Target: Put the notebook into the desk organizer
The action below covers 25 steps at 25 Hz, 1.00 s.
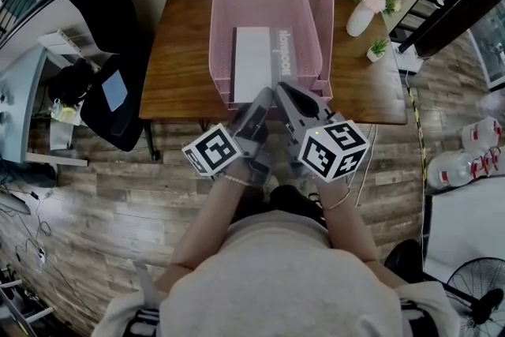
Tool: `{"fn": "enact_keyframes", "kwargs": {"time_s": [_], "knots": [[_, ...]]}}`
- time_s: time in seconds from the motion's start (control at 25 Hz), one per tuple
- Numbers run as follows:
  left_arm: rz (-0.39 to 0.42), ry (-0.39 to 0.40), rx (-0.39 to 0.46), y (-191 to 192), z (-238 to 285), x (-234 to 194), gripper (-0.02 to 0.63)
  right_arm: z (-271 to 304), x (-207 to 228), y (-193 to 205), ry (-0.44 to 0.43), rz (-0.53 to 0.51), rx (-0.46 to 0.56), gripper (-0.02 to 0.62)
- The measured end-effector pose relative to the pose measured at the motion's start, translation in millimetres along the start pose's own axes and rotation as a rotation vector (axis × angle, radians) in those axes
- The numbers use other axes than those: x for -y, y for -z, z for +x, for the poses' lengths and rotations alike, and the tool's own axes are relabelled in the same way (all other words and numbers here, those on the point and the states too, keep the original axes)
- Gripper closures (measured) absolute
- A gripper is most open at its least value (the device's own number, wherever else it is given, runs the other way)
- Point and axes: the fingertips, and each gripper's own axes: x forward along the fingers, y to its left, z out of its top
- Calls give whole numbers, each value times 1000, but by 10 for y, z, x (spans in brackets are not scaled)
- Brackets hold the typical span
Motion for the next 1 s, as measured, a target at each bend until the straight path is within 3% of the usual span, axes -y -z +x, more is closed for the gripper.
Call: {"fn": "enact_keyframes", "kwargs": {"time_s": [0.16, 0.36, 0.72, 0.84, 1.0], "knots": [[1, -1, -11, 21, -48, 6, 417, -20, -18, 21, 11, 2, -2, 598], [-8, 21, -21, 63, -100, 59, 474, -49, -37, 54, 27, -3, -13, 598], [11, -14, -43, 99, -153, 53, 480, -78, -49, 72, 37, 7, -8, 598], [16, -10, -50, 103, -141, 55, 549, -85, -42, 60, 39, 10, -2, 598], [26, -10, -47, 88, -117, 46, 571, -95, -26, 53, 47, 7, 2, 598]]}}
